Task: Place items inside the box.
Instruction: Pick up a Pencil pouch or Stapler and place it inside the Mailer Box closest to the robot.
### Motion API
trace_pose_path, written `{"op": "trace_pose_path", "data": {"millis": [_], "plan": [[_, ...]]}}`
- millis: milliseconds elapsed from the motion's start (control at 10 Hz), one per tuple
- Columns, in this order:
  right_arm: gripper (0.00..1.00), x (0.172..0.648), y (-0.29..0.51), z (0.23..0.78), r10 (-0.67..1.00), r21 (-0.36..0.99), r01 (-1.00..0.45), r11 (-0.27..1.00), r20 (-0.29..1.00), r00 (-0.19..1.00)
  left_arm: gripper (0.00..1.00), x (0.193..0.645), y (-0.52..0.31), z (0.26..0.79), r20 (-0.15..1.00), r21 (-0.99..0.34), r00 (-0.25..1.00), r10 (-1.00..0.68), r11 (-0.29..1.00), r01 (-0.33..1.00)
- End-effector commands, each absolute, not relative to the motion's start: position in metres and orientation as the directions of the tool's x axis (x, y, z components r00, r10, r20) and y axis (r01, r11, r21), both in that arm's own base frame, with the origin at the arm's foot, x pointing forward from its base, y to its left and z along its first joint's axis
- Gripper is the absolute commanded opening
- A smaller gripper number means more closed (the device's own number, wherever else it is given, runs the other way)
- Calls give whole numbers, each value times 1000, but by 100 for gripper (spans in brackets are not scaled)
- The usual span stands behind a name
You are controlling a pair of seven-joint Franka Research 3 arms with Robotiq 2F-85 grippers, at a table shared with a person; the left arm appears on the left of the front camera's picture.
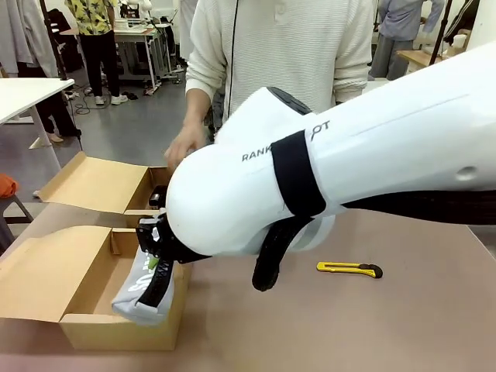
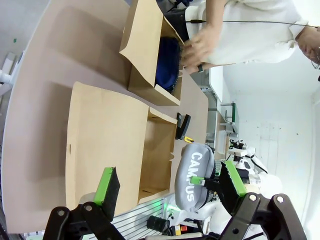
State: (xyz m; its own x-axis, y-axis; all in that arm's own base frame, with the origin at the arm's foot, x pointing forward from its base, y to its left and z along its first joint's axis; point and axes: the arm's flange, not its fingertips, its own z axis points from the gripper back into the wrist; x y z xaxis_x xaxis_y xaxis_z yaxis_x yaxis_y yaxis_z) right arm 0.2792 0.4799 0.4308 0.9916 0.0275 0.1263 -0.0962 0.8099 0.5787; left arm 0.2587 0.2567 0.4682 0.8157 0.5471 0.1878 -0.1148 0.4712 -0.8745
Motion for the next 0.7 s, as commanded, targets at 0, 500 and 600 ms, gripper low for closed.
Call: {"op": "trace_pose_path", "data": {"millis": [0,500,600], "plan": [[5,293,535,446,-2,508,-85,857,169,986,100,258,256,469,203,-876,818,538,473,-94],[5,313,594,414,26,383,-85,920,156,987,100,258,256,469,203,-876,818,538,473,-94],[5,316,600,406,29,367,-77,927,136,990,100,258,256,469,203,-876,818,538,473,-94]]}}
